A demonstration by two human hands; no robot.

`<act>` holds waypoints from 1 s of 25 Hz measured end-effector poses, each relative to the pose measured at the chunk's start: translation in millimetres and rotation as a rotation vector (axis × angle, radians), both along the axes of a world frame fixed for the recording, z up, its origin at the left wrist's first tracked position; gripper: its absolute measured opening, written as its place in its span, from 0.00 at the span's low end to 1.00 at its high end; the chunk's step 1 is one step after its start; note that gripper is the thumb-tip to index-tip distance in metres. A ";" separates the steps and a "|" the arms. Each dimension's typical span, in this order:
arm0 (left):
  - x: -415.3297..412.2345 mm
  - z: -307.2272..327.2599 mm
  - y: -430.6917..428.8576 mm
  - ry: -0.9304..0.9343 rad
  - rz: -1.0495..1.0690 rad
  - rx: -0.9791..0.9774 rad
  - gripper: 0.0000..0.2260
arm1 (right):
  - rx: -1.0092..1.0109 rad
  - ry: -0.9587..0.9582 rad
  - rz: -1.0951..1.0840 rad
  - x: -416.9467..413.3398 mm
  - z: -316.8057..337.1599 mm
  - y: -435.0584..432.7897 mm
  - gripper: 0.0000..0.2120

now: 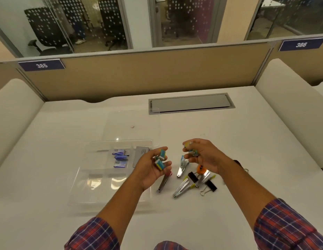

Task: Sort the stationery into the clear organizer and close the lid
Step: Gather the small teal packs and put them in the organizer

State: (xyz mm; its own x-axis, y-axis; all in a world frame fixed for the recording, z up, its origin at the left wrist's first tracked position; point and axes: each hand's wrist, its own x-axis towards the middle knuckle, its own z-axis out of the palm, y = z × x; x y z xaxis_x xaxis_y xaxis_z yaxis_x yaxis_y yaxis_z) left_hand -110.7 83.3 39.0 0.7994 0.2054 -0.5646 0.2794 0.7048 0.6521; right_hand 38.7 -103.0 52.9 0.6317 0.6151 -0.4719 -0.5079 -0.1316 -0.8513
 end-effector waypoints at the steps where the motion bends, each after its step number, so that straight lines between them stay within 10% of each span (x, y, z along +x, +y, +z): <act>1: -8.7 -0.2 10.1 -0.004 0.018 0.001 0.13 | 0.017 0.016 -0.001 -9.9 2.7 13.8 0.11; 8: -74.1 5.5 105.6 0.037 0.162 0.186 0.12 | -0.056 -0.100 0.200 -93.0 5.9 134.5 0.07; 20: -131.1 5.4 260.7 0.131 0.359 0.376 0.13 | -0.446 -1.037 0.622 -159.0 -23.6 334.2 0.10; 25: -131.2 -2.6 277.4 0.172 0.294 0.548 0.14 | -0.622 -1.144 0.772 -165.1 -50.2 354.9 0.09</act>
State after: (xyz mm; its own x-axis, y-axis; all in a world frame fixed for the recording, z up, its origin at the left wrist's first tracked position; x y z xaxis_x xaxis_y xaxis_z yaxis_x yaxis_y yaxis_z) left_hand -241.9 360.7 36.4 0.5733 0.6969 -0.4309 0.2585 0.3452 0.9022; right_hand -126.3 251.9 2.7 0.4529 0.8506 -0.2670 0.7290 -0.5258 -0.4384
